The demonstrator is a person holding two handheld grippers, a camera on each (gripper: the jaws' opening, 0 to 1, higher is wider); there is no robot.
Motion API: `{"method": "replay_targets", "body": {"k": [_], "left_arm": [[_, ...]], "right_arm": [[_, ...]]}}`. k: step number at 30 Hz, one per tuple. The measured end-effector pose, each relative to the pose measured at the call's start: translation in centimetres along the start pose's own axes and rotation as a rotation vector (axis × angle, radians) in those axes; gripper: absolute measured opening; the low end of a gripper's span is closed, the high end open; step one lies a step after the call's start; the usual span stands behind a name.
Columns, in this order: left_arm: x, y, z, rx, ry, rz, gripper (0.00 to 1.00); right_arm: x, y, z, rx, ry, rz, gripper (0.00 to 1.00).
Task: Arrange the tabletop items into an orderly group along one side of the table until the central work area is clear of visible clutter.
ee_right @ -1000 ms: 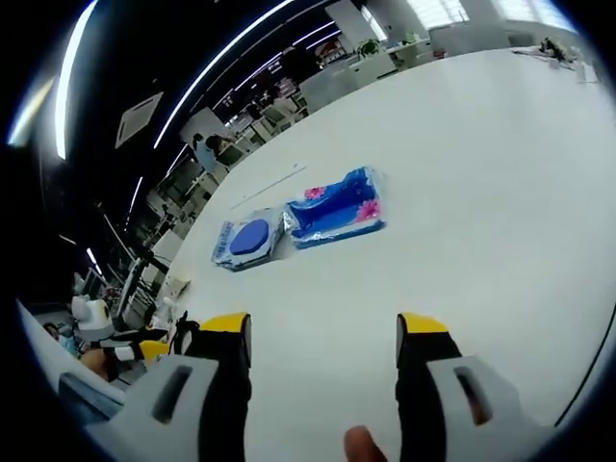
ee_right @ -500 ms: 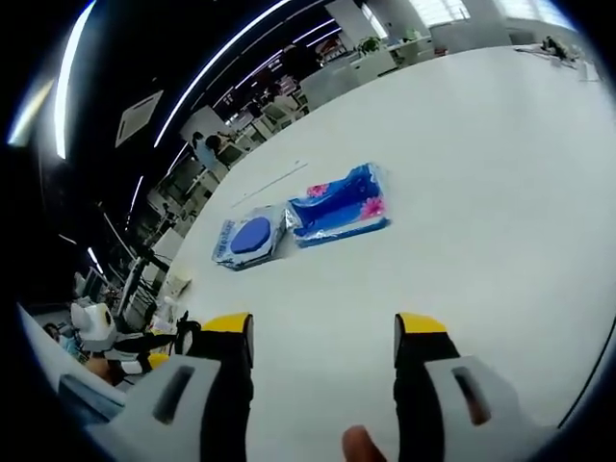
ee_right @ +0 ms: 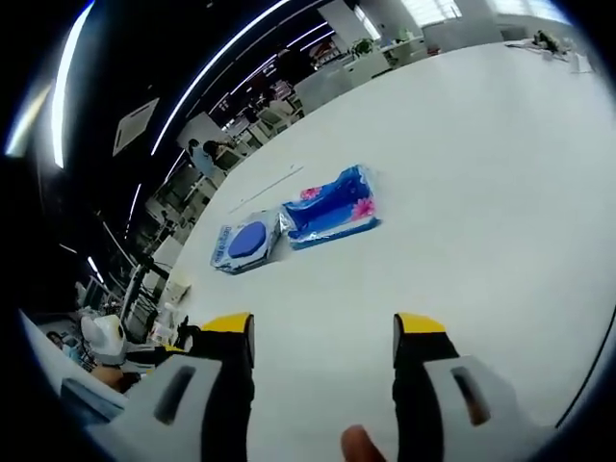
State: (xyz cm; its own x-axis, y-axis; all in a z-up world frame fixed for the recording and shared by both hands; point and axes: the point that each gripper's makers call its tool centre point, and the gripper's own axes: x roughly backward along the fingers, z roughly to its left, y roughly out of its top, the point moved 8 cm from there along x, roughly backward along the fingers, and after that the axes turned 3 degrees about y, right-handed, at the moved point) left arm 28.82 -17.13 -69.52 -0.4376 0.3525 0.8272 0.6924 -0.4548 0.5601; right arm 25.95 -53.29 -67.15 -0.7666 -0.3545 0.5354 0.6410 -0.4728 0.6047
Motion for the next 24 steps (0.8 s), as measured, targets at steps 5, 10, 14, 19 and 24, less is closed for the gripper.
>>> {"method": "replay_targets", "body": {"k": [5, 10, 14, 19, 24], "left_arm": [[-0.1, -0.3, 0.1, 0.0, -0.003, 0.009, 0.18], [0.0, 0.1, 0.3, 0.034, 0.007, -0.004, 0.09], [0.1, 0.4, 0.2, 0.067, -0.034, -0.023, 0.05], [0.9, 1.6, 0.3, 0.15, -0.055, -0.08, 0.02], [2.2, 3.1, 0.9, 0.267, -0.094, -0.151, 0.02]], "right_arm": [[0.1, 0.0, -0.1, -0.025, 0.0, -0.018, 0.56], [0.1, 0.0, -0.1, -0.025, 0.003, -0.018, 0.56], [0.0, 0.0, 0.1, -0.025, 0.006, -0.018, 0.56], [0.1, 0.0, 0.1, -0.024, 0.006, -0.018, 0.56], [0.1, 0.1, 0.1, -0.023, 0.006, -0.017, 0.56]]}}
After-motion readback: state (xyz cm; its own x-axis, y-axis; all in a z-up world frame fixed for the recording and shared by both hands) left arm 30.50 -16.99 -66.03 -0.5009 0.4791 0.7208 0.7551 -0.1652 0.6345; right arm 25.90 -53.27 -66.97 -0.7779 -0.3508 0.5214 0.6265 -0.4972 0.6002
